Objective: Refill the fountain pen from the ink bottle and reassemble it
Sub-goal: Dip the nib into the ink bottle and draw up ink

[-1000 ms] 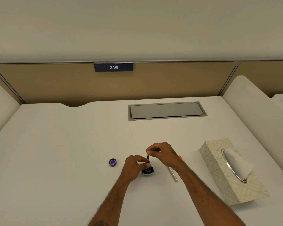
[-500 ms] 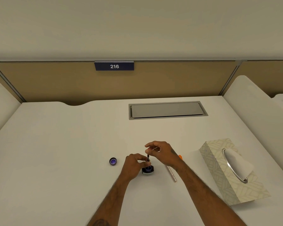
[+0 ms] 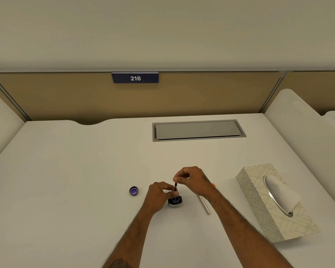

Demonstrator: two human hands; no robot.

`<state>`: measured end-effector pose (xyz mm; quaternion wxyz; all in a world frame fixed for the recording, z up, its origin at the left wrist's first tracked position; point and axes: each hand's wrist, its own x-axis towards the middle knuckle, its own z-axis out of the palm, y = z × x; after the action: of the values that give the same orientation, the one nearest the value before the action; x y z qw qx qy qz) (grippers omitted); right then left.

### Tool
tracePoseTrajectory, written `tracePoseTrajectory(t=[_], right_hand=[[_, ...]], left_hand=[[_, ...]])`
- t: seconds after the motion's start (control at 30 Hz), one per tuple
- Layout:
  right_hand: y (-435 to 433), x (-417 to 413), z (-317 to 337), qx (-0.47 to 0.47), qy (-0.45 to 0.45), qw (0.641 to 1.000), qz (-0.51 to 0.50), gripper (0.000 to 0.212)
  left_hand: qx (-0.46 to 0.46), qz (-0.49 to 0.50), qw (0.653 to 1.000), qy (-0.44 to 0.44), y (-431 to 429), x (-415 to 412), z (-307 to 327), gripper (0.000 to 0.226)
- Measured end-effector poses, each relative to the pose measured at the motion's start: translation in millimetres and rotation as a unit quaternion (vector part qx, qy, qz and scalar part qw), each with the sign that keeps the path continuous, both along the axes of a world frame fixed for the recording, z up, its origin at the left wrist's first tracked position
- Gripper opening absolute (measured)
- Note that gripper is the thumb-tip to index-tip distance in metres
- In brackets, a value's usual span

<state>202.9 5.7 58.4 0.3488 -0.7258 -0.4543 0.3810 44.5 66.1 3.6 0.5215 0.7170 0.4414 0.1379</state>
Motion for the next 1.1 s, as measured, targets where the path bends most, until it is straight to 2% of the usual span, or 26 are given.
tracePoseTrajectory(t=[0.27, 0.43, 0.87, 1.1], right_hand=[[2.7, -2.0, -3.8, 0.000, -0.022, 1.000, -0.012, 0.020], [0.2, 0.8, 0.9, 0.002, -0.003, 1.000, 0.000, 0.021], [-0.3, 3.0, 1.1, 0.005, -0.019, 1.000, 0.011, 0.012], [2.5, 1.1, -1.9, 0.005, -0.028, 1.000, 0.004, 0.020]], left_hand=[[-0.005, -0.001, 1.000, -0.003, -0.6, 0.4, -0.5, 0.021], [-0.005, -0.001, 1.000, -0.003, 0.0, 0.0, 0.5, 0.023], [-0.004, 0.002, 1.000, -0.008, -0.2, -0.6, 0.5, 0.021], [-0.006, -0.003, 1.000, -0.005, -0.8, -1.1, -0.4, 0.020]])
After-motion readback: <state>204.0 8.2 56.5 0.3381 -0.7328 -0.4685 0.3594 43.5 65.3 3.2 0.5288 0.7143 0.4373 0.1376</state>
